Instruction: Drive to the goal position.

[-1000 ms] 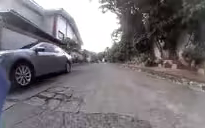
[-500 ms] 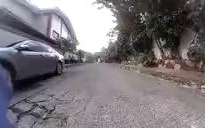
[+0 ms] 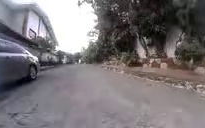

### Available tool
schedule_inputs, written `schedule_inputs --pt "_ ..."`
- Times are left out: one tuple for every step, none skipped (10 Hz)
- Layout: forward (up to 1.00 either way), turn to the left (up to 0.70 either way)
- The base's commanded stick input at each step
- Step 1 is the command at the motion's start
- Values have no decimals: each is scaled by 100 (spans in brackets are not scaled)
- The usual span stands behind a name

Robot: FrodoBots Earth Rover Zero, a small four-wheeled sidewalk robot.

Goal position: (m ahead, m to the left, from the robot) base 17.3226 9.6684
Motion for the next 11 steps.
schedule_inputs --pt "100 9" --pt "100 1" --pt "100 8" --pt "100 9" --pt "100 0" --pt "100 0" --pt "100 0" --pt "100 0" --pt "100 0" --pt "100 0" --pt "100 0"
